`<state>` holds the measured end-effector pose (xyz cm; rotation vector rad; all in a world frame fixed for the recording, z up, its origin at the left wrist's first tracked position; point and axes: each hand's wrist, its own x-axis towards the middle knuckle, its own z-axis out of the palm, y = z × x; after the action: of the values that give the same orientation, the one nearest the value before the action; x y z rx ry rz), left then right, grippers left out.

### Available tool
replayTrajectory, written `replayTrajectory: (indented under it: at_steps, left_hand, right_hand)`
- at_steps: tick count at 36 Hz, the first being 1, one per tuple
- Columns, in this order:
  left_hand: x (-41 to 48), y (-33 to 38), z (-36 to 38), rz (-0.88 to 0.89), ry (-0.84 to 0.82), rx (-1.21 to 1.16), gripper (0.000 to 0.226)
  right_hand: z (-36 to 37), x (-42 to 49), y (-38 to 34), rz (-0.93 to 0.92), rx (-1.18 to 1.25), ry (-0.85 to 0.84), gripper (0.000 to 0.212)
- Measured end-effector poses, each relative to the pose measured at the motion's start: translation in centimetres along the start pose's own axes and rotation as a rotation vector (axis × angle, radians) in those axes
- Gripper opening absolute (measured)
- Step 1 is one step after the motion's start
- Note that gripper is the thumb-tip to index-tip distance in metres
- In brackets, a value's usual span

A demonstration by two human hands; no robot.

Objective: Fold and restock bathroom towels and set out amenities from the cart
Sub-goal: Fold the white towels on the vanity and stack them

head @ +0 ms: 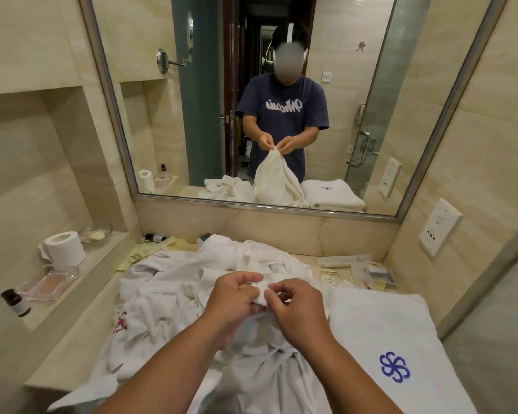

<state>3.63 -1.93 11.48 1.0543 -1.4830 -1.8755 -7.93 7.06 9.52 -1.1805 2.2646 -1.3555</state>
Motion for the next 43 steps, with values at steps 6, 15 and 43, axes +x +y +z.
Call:
replayTrajectory:
  at_steps: [6,15,43]
  left_hand:
    - [0.4,-0.6,-0.5,-0.015,0.036,0.045,0.029]
    - [-0.5,-0.2,-0.1,-0.016,0.005,0.026,0.030]
    - [-1.4,-0.4,1.0,-0.056,0.146,0.036,0.022]
  right_hand:
    - [-0.8,0.4,0.6,0.014,-0.029,-0.175,0.024]
    - [-0.4,0.0,0.5,-0.071,-0.017,0.013,0.019]
    - [1.3,-1.5,0.1,-0.132,0.021,0.167,0.018]
